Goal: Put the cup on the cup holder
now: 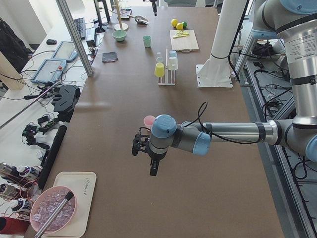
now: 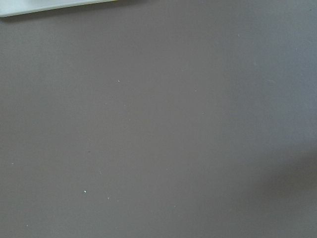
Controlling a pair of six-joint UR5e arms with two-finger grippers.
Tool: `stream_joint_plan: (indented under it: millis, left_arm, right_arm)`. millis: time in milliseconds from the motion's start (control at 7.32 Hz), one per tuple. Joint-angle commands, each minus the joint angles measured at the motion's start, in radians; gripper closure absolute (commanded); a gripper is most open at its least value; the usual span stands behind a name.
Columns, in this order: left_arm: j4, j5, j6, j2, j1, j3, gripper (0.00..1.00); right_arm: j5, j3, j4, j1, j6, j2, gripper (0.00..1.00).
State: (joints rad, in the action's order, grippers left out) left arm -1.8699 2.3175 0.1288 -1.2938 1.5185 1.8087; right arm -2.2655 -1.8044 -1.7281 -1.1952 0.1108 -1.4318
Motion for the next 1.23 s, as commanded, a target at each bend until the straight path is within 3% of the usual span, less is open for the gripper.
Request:
stream_joint_plan:
  millis: [0,683,1093]
  left_arm:
    - [0.0,-0.001,0.0,-0.004,-0.009,-0.002,0.01]
    - [-0.003,-0.001,-0.002,-0.004,-0.011,-0.014,0.01]
    - [-0.003,-0.001,0.0,-0.009,-0.011,-0.009,0.01]
  right_arm:
    - [0.046,0.007,-0.104,0.101,0.006,0.135,0.0]
    - [0.211,0.071,-0.134,0.273,-0.019,0.284,0.0]
    - [0.329,0.256,-0.263,0.298,-0.157,0.515,0.0]
